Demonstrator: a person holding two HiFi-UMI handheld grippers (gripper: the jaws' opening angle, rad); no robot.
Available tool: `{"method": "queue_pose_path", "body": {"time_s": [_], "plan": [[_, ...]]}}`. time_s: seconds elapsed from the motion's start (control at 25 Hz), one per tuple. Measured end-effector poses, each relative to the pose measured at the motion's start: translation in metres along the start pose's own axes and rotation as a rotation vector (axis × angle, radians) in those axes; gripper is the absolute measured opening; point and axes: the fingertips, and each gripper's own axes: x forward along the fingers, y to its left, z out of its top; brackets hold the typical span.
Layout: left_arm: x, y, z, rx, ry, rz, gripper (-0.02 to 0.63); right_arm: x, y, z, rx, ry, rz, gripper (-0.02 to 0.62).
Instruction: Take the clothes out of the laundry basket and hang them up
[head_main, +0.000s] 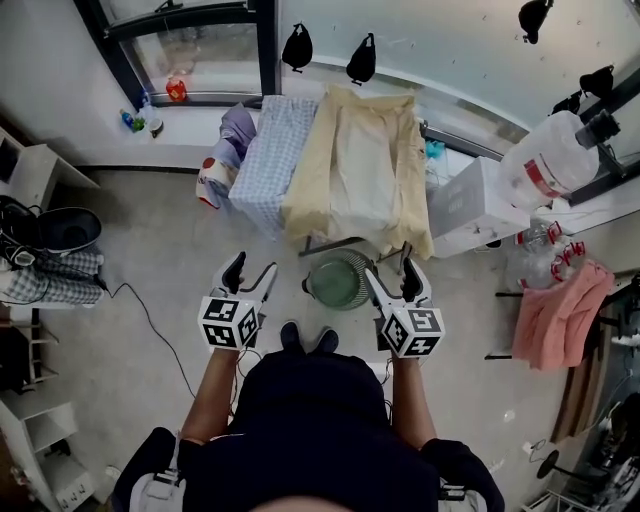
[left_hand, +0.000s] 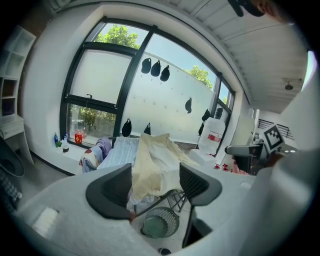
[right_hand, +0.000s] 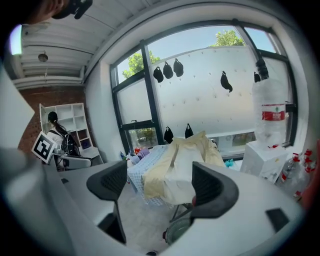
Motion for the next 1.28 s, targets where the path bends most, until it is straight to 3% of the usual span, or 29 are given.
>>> {"method": "queue_pose_path", "body": {"time_s": [0.32,0.36,0.4,0.44,0.56,0.68,0.72,0.76,0.88,1.28], "plan": [[-0.002,-0.025,0.012,0.015,-0.039,0.021,0.285,-0.013,-0.011,0.008,-0.01,-0.038,0.03,0.391],[-0.003,-0.026,0.014,0.008,-0.049,0.037,0.228,-0.014,-0.013,0.007,-0.008,-0.037,0.035,0.391],[-0.004,-0.027,0.014,-0.003,-0.058,0.05,0.082,-0.015,-0.015,0.006,-0.004,-0.037,0.039,0.391],[-0.005,-0.029,0.015,-0.013,-0.062,0.048,0.026,-0.017,-0.016,0.005,0.0,-0.038,0.042,0.391],[-0.003,-0.042,0.013,0.001,-0.044,0.0,0.023,-0.021,-0.022,0.005,0.001,-0.04,0.049,0.39],[-0.002,-0.046,0.014,0.044,-0.048,0.011,0.023,-0.022,-0.031,0.004,0.009,-0.048,0.04,0.386],[-0.002,-0.046,0.015,0.047,-0.05,0.015,0.023,-0.024,-0.036,0.006,0.021,-0.064,0.019,0.252],[-0.003,-0.046,0.015,0.046,-0.05,0.018,0.023,-0.027,-0.04,0.008,0.043,-0.081,0.004,0.001],[-0.004,-0.044,0.016,0.049,-0.051,0.03,0.023,-0.03,-0.043,0.009,0.095,-0.084,0.021,-0.003],[-0.012,-0.02,0.016,0.006,-0.075,0.146,0.023,-0.033,-0.05,0.0,-0.006,-0.023,-0.004,-0.003]]}}
